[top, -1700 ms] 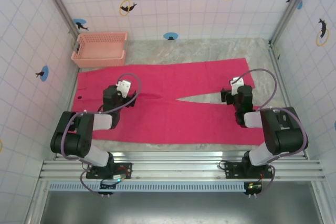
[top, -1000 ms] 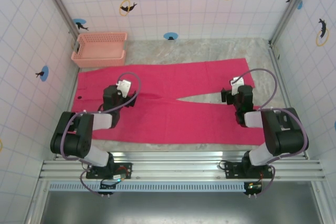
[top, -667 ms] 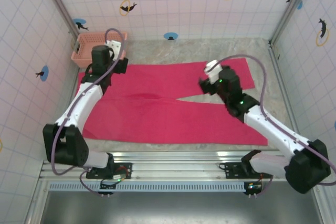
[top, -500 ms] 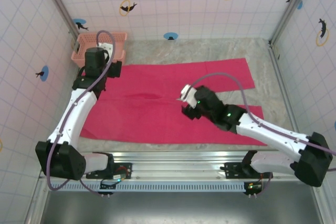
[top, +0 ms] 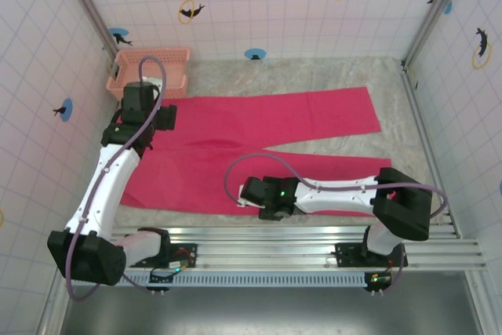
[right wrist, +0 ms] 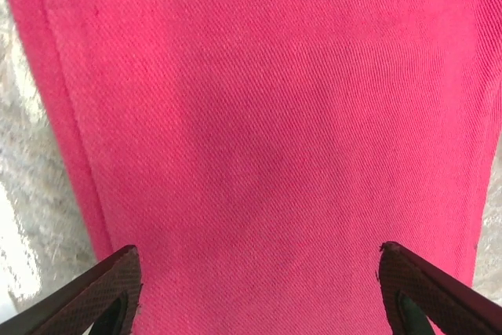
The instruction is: Roll up the long pants
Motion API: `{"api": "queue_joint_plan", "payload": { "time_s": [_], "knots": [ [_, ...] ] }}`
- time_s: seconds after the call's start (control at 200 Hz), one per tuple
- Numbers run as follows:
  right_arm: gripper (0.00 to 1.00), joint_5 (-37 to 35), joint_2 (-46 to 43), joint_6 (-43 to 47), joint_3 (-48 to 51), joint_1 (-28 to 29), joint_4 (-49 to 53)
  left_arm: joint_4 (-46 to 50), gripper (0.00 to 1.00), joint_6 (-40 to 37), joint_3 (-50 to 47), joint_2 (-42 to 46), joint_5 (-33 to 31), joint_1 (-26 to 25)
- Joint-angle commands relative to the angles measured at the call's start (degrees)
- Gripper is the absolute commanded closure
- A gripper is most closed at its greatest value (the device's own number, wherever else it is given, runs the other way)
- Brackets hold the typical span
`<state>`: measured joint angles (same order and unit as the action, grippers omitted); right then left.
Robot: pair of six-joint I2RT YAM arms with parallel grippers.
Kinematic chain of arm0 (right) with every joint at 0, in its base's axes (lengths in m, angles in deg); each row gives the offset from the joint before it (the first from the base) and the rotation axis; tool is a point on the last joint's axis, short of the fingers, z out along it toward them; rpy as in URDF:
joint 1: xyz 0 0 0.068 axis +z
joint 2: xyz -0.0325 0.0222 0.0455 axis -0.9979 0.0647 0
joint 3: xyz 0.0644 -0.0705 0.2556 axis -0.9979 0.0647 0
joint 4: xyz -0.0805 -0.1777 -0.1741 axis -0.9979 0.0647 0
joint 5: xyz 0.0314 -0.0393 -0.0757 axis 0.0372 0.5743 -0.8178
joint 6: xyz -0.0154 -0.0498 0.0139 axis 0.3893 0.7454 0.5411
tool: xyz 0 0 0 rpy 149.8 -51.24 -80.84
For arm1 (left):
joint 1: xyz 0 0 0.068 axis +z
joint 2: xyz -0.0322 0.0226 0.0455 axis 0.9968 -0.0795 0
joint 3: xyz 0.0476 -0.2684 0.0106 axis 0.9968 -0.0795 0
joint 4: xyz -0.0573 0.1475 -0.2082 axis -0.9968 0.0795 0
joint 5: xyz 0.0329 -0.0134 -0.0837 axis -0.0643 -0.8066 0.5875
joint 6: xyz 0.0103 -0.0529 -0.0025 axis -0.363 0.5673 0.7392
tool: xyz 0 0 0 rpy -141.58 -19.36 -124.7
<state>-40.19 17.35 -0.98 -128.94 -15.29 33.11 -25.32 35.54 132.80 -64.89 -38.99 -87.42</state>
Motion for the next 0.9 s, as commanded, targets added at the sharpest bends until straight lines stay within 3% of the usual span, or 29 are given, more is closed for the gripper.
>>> {"api": "queue_joint_plan", "payload": {
  "time_s": [0.0,0.165,0.36,0.691,0.896],
  "knots": [
    [0.23,0.67,3.46,-0.01,-2.51,-0.07,-0.18,1.57,0.03,-1.54,-0.43,1.76,-1.45,0.18],
    [0.27,3.34,6.57,-1.78,-4.23,0.16,2.02,1.67,0.02,-2.21,-1.09,3.16,-1.98,0.21],
    [0.24,2.43,2.68,-3.92,-3.61,0.2,1.54,1.54,0.02,-1.67,-1.88,4.0,-0.44,0.22],
    [0.26,7.32,0.56,-6.49,-1.37,0.36,4.09,1.52,0.03,-2.11,-2.52,3.84,0.3,0.22],
    [0.35,9.89,5.24,-7.17,0.61,-0.43,1.21,1.01,0.03,-2.48,-3.47,4.11,0.13,0.23]
  ]
}}
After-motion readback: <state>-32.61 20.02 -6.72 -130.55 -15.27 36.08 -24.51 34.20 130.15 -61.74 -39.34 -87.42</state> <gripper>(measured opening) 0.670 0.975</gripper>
